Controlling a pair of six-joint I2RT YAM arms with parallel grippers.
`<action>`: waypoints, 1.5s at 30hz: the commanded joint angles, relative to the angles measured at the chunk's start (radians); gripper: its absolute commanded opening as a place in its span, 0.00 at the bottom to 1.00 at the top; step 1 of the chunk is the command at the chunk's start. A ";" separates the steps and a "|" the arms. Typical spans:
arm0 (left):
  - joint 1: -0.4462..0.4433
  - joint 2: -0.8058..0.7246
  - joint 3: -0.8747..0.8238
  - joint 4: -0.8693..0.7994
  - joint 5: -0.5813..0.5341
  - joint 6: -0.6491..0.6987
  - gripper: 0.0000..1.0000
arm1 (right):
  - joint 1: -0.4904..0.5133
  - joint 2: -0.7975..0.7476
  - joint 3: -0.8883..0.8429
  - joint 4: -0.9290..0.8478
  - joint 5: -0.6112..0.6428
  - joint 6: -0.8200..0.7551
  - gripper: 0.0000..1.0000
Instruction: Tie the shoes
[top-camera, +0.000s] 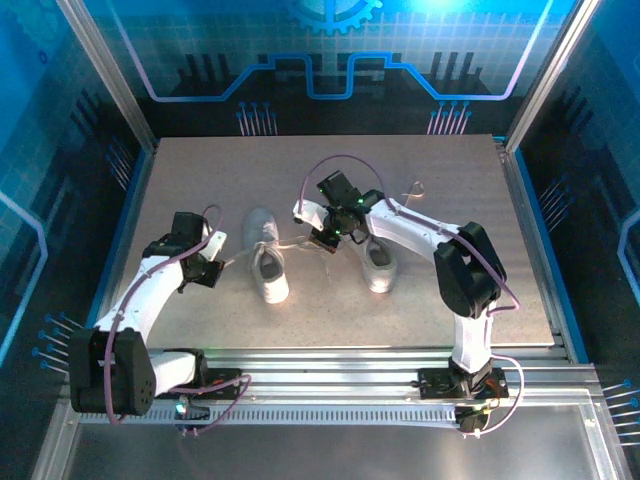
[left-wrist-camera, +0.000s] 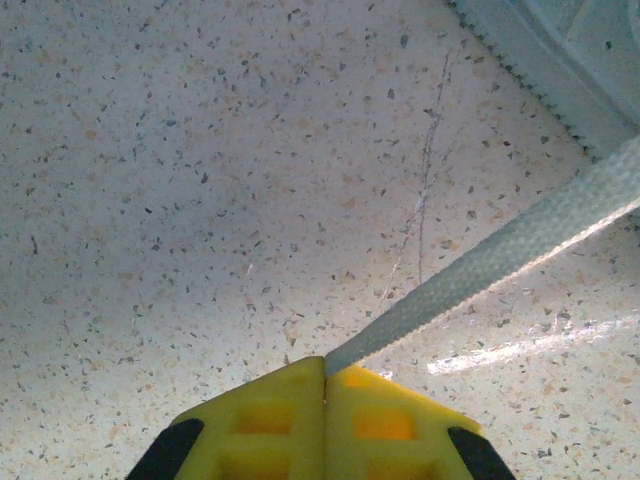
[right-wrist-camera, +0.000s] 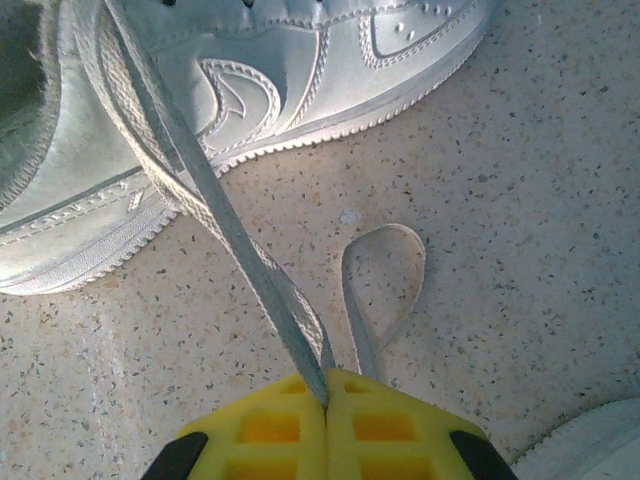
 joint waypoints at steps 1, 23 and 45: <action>0.005 0.021 -0.004 -0.087 -0.093 -0.032 0.00 | -0.036 0.021 -0.031 -0.004 0.027 0.000 0.00; 0.022 -0.011 -0.017 -0.070 -0.102 -0.013 0.00 | -0.062 0.046 -0.011 -0.021 0.018 0.003 0.00; 0.024 -0.378 -0.012 0.036 0.143 0.070 0.62 | -0.033 -0.128 -0.044 0.056 -0.099 0.193 0.62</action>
